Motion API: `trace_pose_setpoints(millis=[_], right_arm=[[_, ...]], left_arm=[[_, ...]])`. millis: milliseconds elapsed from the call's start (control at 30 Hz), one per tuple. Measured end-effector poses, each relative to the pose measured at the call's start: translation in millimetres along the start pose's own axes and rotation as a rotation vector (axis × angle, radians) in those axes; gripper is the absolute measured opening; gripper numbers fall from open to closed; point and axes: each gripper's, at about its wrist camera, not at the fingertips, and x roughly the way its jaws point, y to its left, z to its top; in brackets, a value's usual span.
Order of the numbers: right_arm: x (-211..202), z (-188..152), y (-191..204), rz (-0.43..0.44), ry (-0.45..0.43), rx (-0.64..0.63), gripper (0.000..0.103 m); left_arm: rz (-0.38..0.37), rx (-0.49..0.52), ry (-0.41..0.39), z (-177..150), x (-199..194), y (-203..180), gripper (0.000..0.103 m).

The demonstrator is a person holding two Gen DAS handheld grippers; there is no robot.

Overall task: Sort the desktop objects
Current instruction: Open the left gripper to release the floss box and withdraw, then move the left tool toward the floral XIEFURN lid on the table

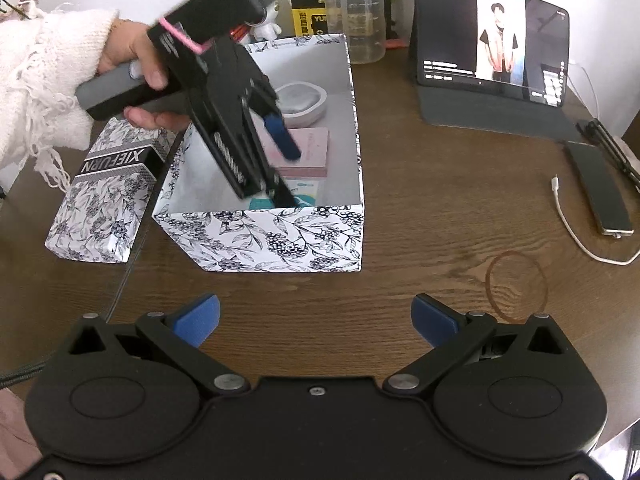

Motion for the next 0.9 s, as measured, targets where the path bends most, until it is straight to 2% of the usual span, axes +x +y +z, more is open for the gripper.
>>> trace_pose_setpoints(millis=[133, 300, 400, 467, 600, 667, 900], right_arm=[[-8.6, -1.2, 4.0, 0.006, -0.027, -0.013, 0.103], [-27.2, -9.0, 15.7, 0.022, -0.067, -0.05, 0.103], [-45.5, -22.9, 25.1, 0.035, -0.098, -0.072, 0.103], [-59.4, -34.7, 31.3, 0.045, -0.122, -0.084, 0.103], [-87.2, -58.4, 43.9, 0.064, -0.171, -0.108, 0.103], [-99.4, -74.1, 49.5, 0.078, -0.182, -0.109, 0.103], [-142.3, -143.1, 70.8, 0.097, -0.226, -0.066, 0.103]], left_arm=[[0.084, -0.124, -0.182, -26.7, -60.0, -16.8, 0.1], [0.227, -0.266, -0.425, -77.0, -127.9, -73.5, 0.103], [0.316, -0.375, -0.533, -93.9, -147.7, -115.7, 0.103], [0.367, -0.447, -0.575, -104.6, -153.3, -142.2, 0.103], [0.435, -0.573, -0.593, -135.6, -142.9, -187.2, 0.103], [0.446, -0.629, -0.597, -146.8, -138.0, -212.7, 0.103], [0.433, -0.802, -0.683, -185.1, -140.3, -287.2, 0.103]])
